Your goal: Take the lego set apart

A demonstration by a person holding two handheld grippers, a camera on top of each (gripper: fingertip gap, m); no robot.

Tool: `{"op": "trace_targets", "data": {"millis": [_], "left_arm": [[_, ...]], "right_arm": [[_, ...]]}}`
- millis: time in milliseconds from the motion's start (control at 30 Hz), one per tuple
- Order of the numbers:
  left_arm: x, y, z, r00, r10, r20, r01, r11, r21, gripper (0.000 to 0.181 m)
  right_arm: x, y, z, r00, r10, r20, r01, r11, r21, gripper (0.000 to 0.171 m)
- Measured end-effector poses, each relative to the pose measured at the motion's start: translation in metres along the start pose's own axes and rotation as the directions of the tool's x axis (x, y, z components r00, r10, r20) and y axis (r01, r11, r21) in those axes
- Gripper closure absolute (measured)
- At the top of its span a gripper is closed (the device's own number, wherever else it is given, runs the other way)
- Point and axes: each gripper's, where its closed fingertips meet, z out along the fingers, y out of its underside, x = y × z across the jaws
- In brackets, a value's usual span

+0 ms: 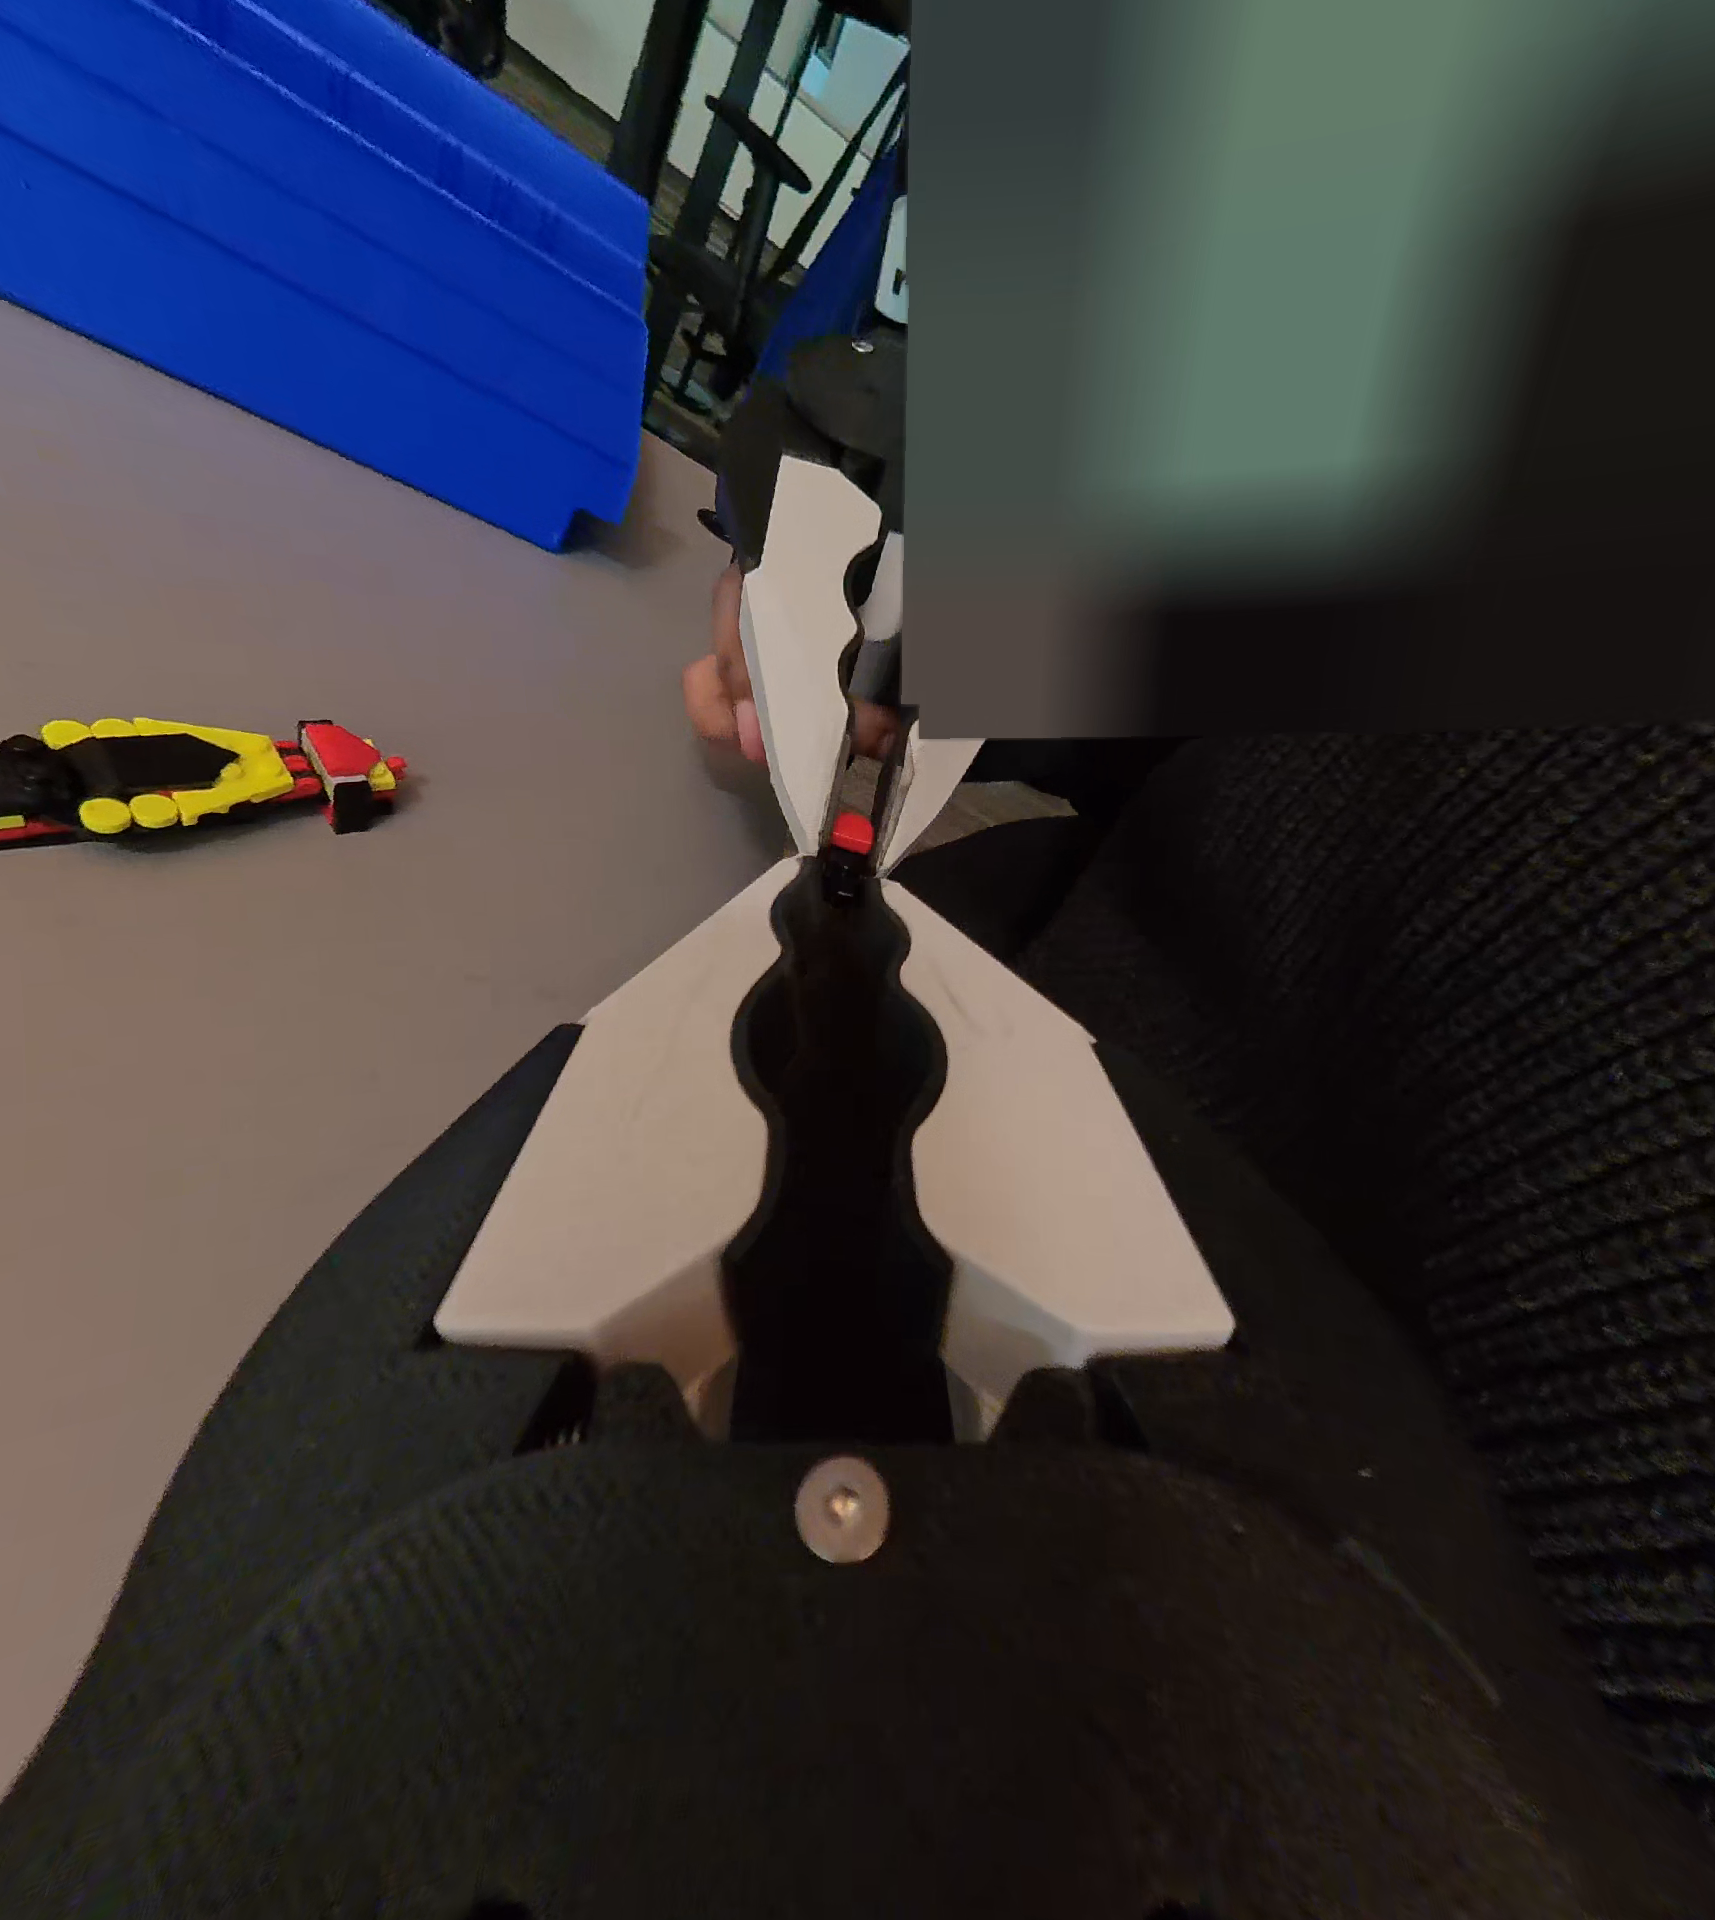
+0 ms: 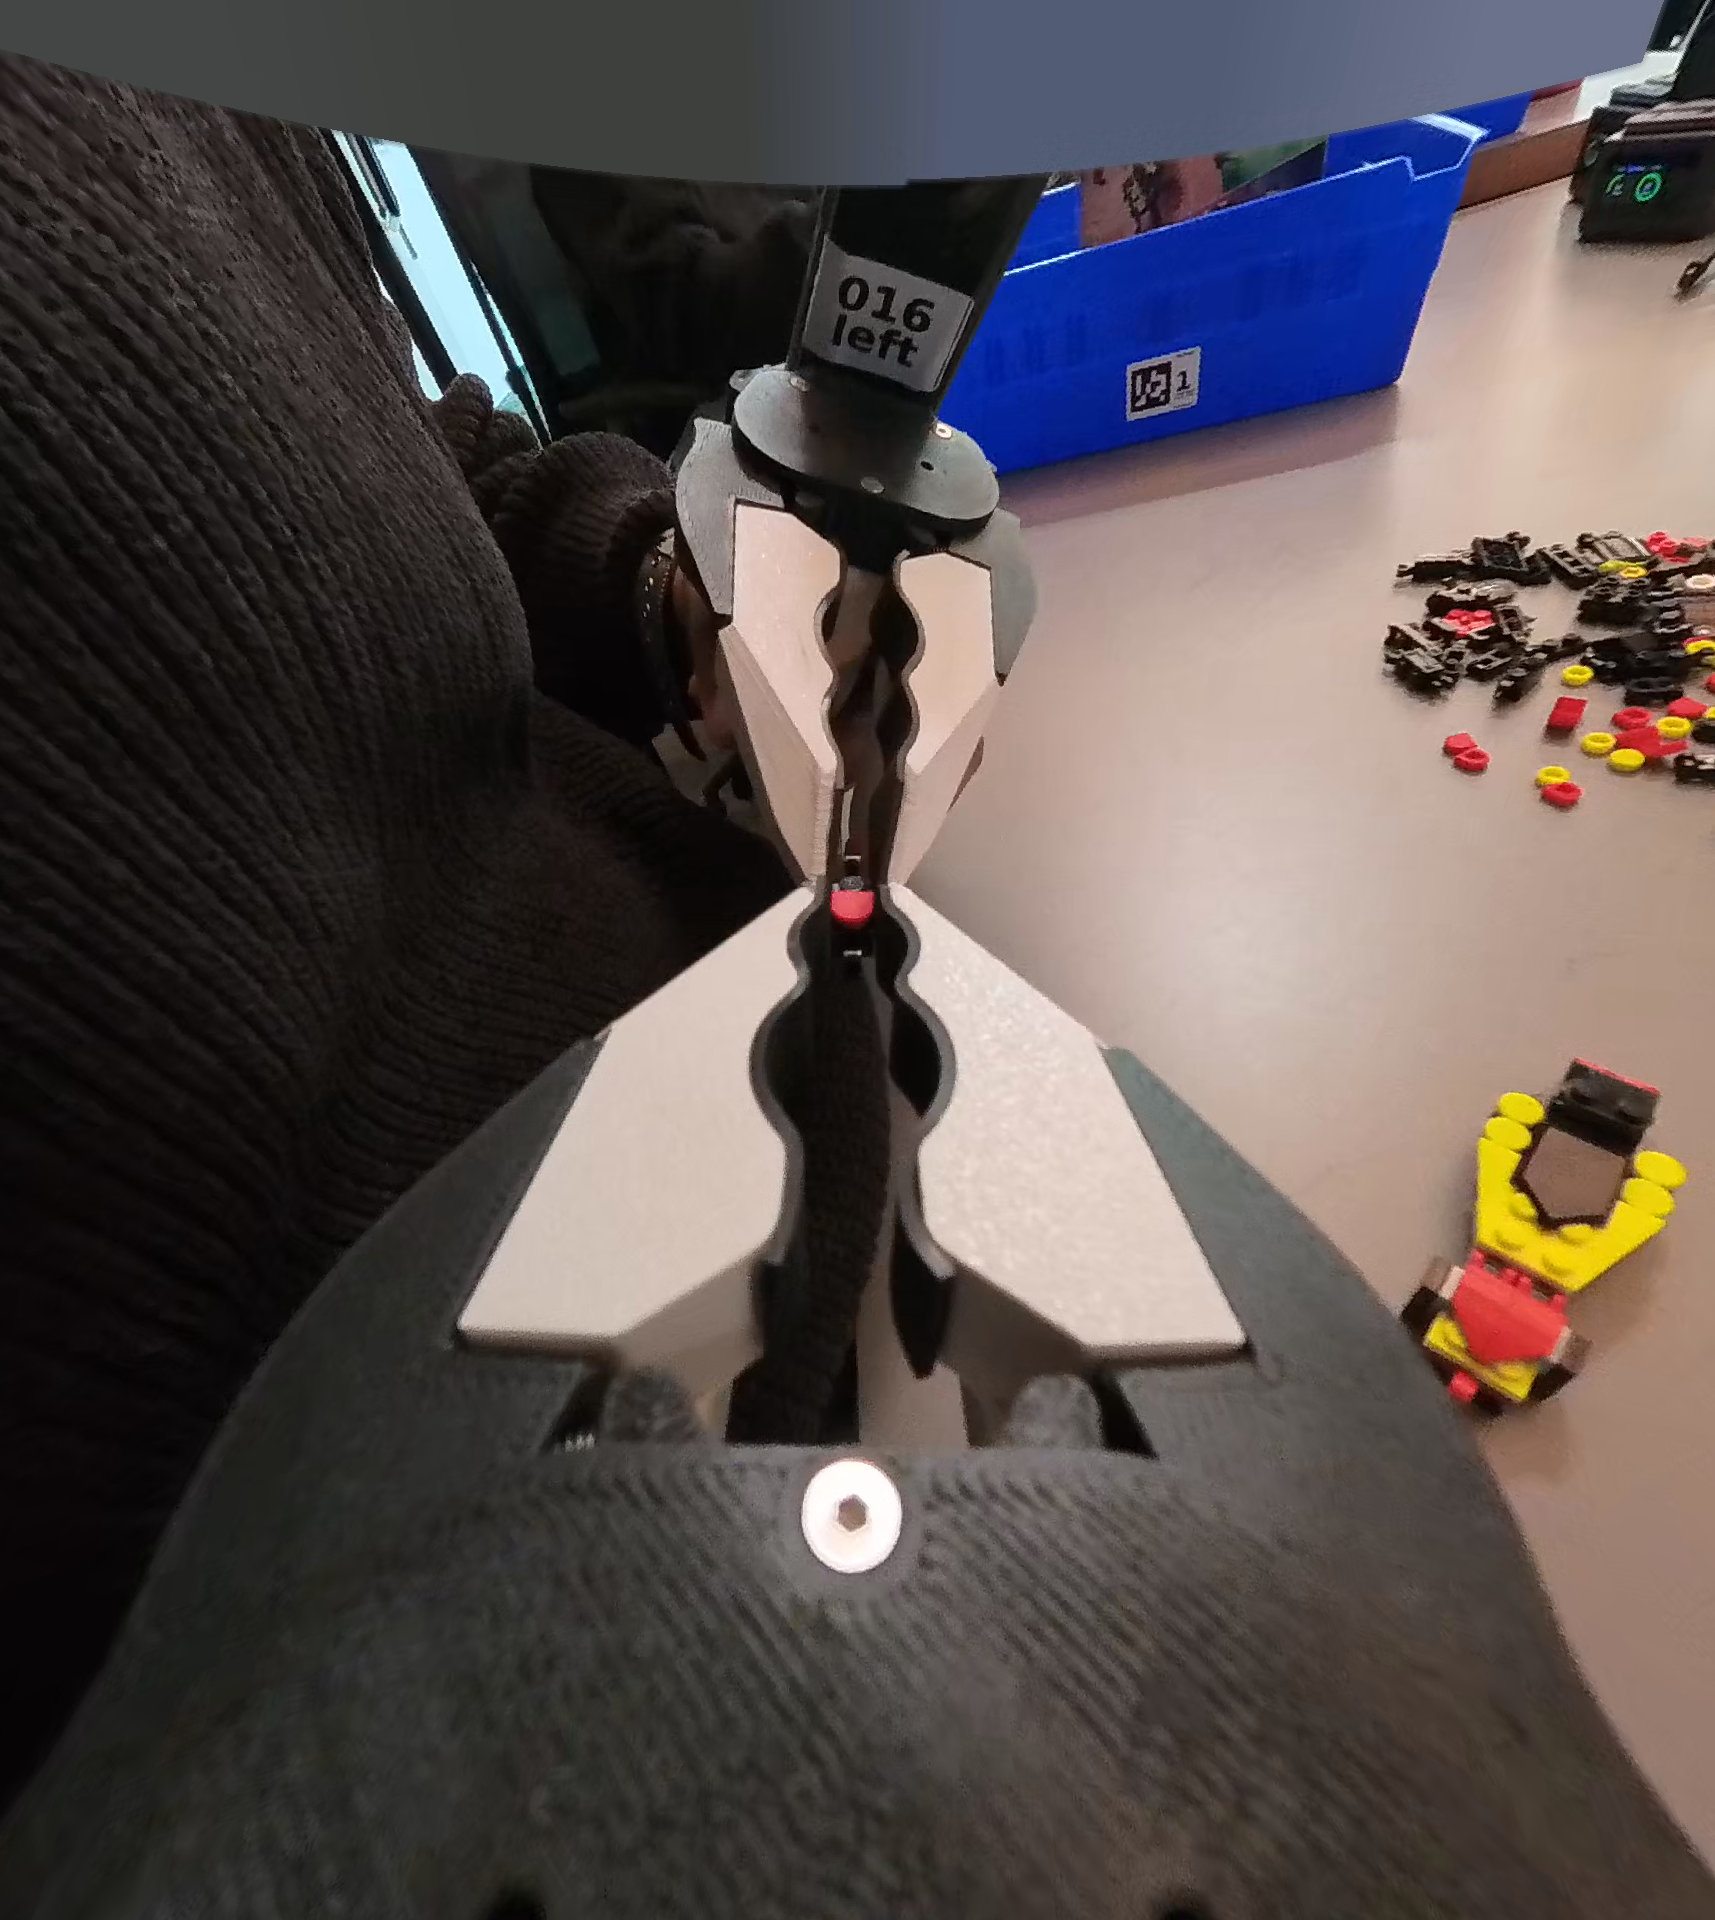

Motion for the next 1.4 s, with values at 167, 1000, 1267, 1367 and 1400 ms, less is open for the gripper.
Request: {"op": "trace_targets", "data": {"millis": [167, 1000, 1267, 1367, 1400], "left_arm": [[0.006, -0.003, -0.002, 0.996, -0.071, -0.061, 0.072, 0.997, 0.015, 0.174], [-0.023, -0.025, -0.007, 0.971, -0.238, 0.025, 0.229, 0.952, 0.201, 0.179], [-0.031, -0.030, -0.016, 0.962, -0.270, 0.040, 0.253, 0.936, 0.247, 0.179], [-0.036, -0.034, -0.021, 0.938, -0.345, 0.004, 0.330, 0.900, 0.286, 0.179], [-0.037, -0.035, -0.022, 0.932, -0.363, -0.011, 0.350, 0.888, 0.298, 0.179]], "right_arm": [[-0.005, -0.006, -0.001, 0.999, 0.024, 0.024, -0.025, 0.999, 0.048, 0.165], [0.038, -0.044, -0.025, 0.779, 0.546, 0.309, -0.627, 0.658, 0.418, 0.165], [0.048, -0.043, -0.031, 0.774, 0.566, 0.284, -0.629, 0.636, 0.448, 0.165], [0.053, -0.040, -0.030, 0.771, 0.583, 0.258, -0.630, 0.636, 0.445, 0.165], [0.054, -0.038, -0.030, 0.775, 0.585, 0.240, -0.623, 0.643, 0.445, 0.165]]}}
